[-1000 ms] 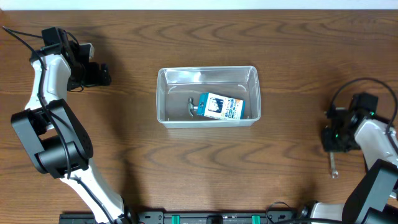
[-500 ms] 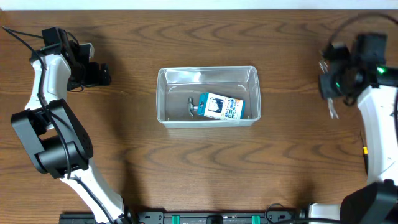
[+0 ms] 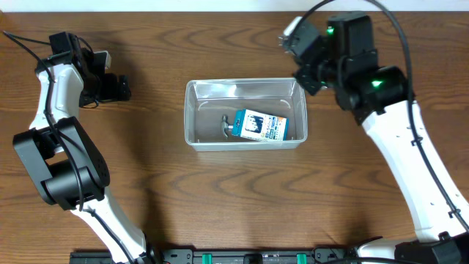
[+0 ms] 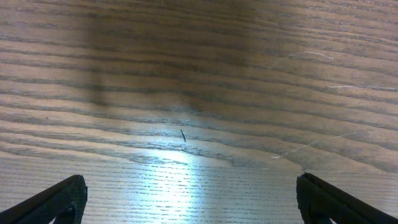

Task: Pack container
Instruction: 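Lift the wrench and carry it left toward the container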

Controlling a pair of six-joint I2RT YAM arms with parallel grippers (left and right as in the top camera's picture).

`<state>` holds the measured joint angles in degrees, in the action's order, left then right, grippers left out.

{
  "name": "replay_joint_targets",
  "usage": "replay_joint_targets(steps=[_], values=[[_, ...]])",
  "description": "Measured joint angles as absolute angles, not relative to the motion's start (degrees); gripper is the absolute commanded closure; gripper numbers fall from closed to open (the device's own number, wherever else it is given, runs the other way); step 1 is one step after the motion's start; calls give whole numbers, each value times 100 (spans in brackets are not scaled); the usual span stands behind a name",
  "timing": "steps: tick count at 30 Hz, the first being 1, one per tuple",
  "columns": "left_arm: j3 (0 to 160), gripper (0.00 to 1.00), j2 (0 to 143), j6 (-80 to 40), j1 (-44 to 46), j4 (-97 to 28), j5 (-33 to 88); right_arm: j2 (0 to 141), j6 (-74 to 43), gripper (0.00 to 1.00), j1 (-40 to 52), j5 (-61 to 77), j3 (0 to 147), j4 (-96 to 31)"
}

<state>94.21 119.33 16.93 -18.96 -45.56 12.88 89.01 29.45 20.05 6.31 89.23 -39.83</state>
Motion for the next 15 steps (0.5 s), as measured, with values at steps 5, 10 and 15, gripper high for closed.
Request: replay_joint_targets(steps=[5,10,15], values=[[9421,2,11933,1693,-1896,-4556,1288,8903,3129,99,2091,919,8923,-3369],[9421,2,11933,1693,-1896,-4556,1288,9019,3129,99,2093,1194,8930,-3138],[9421,2,11933,1693,-1896,-4556,1288,9376,3127,99,2121,1269,8930,-3142]])
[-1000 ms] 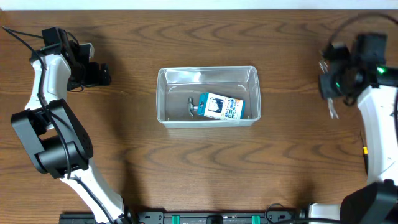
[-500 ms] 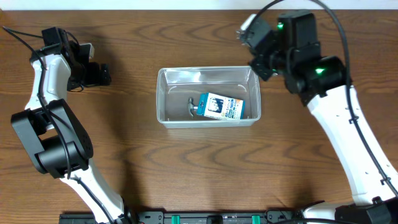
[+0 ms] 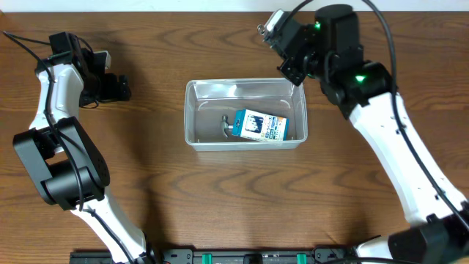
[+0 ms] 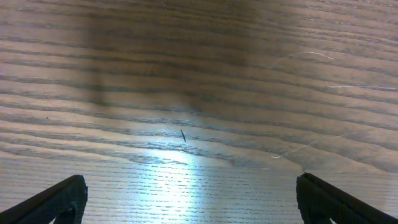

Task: Pack container
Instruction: 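Lift the wrench and carry it left toward the container, then lower the wrench into the container onto the box and release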

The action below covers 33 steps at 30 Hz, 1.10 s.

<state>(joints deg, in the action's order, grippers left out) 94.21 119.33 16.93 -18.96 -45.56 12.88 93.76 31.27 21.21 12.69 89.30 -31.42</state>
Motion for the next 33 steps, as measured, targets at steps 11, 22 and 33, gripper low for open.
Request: replay_joint_targets(steps=[11,22,33], values=[[9421,2,11933,1693,-1896,-4556,1288,10145,3127,99,2344,1367,8930,-3492],[9421,2,11933,1693,-1896,-4556,1286,10252,3579,99,2626,1680,8932,-4440],[9421,2,11933,1693,-1896,-4556,1288,10934,4213,99,2670,1717,8936,-5035]])
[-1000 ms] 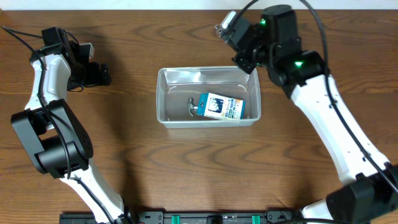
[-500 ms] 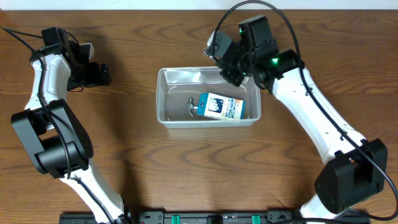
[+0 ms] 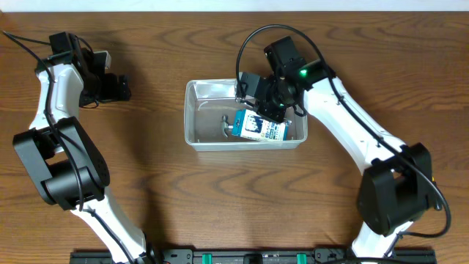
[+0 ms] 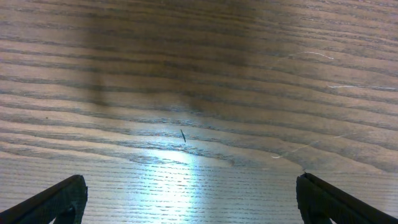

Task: Pack container
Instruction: 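Lower the wrench into the container onto the box and release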

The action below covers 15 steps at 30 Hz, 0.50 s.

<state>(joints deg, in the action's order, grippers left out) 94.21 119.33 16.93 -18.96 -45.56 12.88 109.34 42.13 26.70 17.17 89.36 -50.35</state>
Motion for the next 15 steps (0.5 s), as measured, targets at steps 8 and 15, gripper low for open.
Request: replay_joint_targets(steps=[8,15], values=[[9421,2,11933,1693,-1896,-4556,1288,11050,4272,90,2670,1719,8936,-5030],[9421,2,11933,1693,-1896,-4556,1288,11067,4289,84,2670,1719,8936,-5033]])
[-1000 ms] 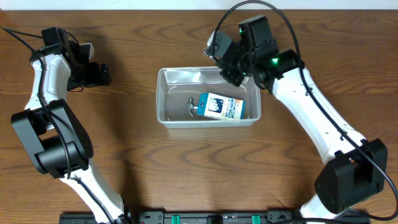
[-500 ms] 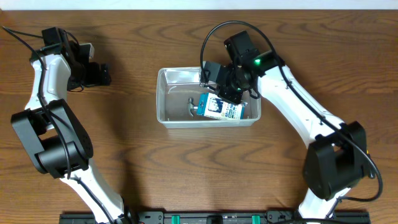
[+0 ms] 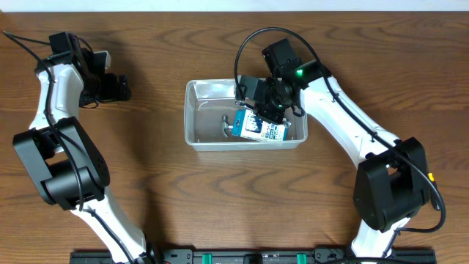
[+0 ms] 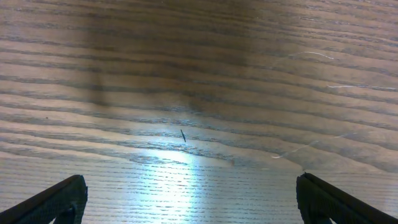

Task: Pack container
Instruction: 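Lower the wrench into the container onto the box and release, then raise the right gripper and withdraw it to the right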

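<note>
A clear plastic container stands mid-table. A blue-and-white packet lies in its right half, with a small grey piece at the packet's left end. My right gripper reaches into the container from the back right and sits just over the packet's upper left. The overhead view does not show whether its jaws are open or hold anything. At the far left, my left gripper hangs low over bare wood. It is open, with its fingertips wide apart and nothing between them.
The wooden table runs all round the container. My right arm arches across the back right of the container. The left wrist view holds only wood grain with a bright glare patch.
My right gripper has shifted slightly down and left inside the container, closer to the packet. The packet, the container and the left arm are where they were.
My right gripper began past the container's back right corner, off to its right. Then it was nearer the back edge, then over the container's right half above the packet. Now it sits a little lower there. The left gripper stayed open and still throughout.
</note>
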Controlling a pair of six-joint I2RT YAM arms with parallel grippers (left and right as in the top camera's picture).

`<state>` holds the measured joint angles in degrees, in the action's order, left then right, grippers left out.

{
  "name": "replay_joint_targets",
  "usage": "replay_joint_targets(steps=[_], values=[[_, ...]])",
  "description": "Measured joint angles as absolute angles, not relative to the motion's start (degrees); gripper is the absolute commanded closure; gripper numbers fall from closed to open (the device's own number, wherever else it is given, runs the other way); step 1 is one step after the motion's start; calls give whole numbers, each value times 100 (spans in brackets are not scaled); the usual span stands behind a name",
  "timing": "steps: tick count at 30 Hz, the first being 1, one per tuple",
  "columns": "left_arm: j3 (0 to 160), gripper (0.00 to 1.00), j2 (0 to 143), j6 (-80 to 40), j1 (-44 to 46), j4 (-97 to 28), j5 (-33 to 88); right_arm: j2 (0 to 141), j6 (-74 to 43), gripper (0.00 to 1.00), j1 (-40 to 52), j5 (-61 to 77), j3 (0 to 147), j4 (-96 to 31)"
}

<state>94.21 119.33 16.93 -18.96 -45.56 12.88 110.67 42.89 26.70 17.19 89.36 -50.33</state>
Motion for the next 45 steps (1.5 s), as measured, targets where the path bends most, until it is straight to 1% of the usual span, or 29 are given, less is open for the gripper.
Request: replay_joint_targets(steps=[2,8,9,10,13,15,17,20,26,29,33,38,45], values=[[9421,2,11933,1693,-1896,-4556,1288,11067,4296,80,2670,1721,8936,-5030],[9421,2,11933,1693,-1896,-4556,1288,11067,4298,80,2670,1723,8938,-5030],[9421,2,11933,1693,-1896,-4556,1288,11067,4298,79,2670,1721,8938,-5030],[9421,2,11933,1693,-1896,-4556,1288,11067,4296,76,2670,1721,8938,-5028],[9421,2,11933,1693,-1896,-4556,1288,11067,4202,63,2670,1723,8949,-5009],[9421,2,11933,1693,-1896,-4556,1288,11076,4101,50,2670,1721,9026,-5024],[9421,2,11933,1693,-1896,-4556,1288,11107,3966,28,2672,1723,9249,-5037],[9421,2,11933,1693,-1896,-4556,1288,11135,3734,1,2670,1721,9815,-5146],[9421,2,11933,1693,-1896,-4556,1291,11135,3564,1,2672,1612,11306,-5896],[9421,2,11933,1693,-1896,-4556,1288,11135,3505,1,2672,1181,11948,-6602],[9421,2,11933,1693,-1896,-4558,1288,11135,3284,1,2670,163,12571,-7725],[9421,2,11933,1693,-1896,-4556,1288,11076,2993,1,2670,-668,12997,-8739],[9421,2,11933,1693,-1896,-4554,1286,10407,2536,1,2561,-978,13056,-9673]])
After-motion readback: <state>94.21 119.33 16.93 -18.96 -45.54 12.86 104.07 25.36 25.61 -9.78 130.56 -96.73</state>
